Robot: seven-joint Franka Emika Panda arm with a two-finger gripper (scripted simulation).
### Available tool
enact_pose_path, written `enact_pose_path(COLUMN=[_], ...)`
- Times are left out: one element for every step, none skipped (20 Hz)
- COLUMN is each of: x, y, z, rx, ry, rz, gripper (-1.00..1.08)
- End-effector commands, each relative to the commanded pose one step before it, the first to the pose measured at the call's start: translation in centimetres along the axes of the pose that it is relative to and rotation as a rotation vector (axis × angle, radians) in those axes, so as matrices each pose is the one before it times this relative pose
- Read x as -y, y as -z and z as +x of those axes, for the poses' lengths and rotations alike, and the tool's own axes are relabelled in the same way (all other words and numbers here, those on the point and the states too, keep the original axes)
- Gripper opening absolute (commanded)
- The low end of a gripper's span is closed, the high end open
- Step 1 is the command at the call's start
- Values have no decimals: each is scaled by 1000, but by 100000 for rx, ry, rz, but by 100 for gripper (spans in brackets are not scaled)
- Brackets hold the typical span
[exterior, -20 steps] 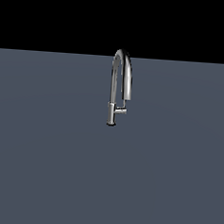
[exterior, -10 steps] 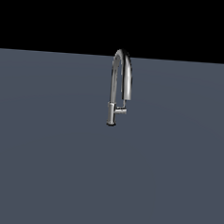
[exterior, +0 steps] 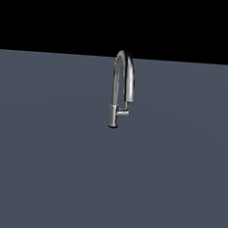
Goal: Turn on the faucet by rotating a designated handle.
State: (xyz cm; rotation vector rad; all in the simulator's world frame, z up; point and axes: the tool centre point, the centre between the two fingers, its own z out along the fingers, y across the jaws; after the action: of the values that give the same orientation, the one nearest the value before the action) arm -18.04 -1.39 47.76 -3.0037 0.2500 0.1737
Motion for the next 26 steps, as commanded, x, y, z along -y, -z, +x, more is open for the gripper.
enact_pose_path(x=[172, 72, 73, 73, 73, 73, 74, 73, 74, 74, 74, 74, 74, 74, 74, 73, 74, 73, 74, 73, 73, 73, 73, 72, 72, 72], y=[-246, -90, -90, -90, -90, -90, -90, -90, -90, -90, -90, -90, -90, -90, -90, -90, -89, -89, -89, -89, -89, -89, -89, -89, -89, -89], z=[1430, 572, 574, 576, 578, 580, 582, 584, 585, 587, 588, 590, 590, 592, 593, 594, 594, 596, 596, 597, 598, 599, 600, 600, 602, 602], rx=[3450, 1388, 1394, 1400, 1405, 1411, 1415, 1421, 1425, 1429, 1434, 1438, 1441, 1446, 1449, 1454, 1456, 1461, 1464, 1468, 1473, 1476, 1481, 1485, 1490, 1495], ry=[-2724, -1084, -1087, -1091, -1094, -1097, -1100, -1103, -1104, -1106, -1107, -1109, -1110, -1111, -1112, -1113, -1113, -1114, -1115, -1116, -1117, -1118, -1119, -1121, -1123, -1124], rz=[2503, 1016, 1021, 1027, 1031, 1036, 1041, 1046, 1049, 1054, 1058, 1062, 1065, 1069, 1073, 1077, 1079, 1083, 1086, 1089, 1093, 1096, 1099, 1103, 1107, 1110], gripper=[-100, -100, -100, -100, -100, -100, -100, -100, -100, -100, -100, -100, -100, -100, -100, -100, -100, -100, -100, -100, -100, -100, -100, -100, -100, -100])
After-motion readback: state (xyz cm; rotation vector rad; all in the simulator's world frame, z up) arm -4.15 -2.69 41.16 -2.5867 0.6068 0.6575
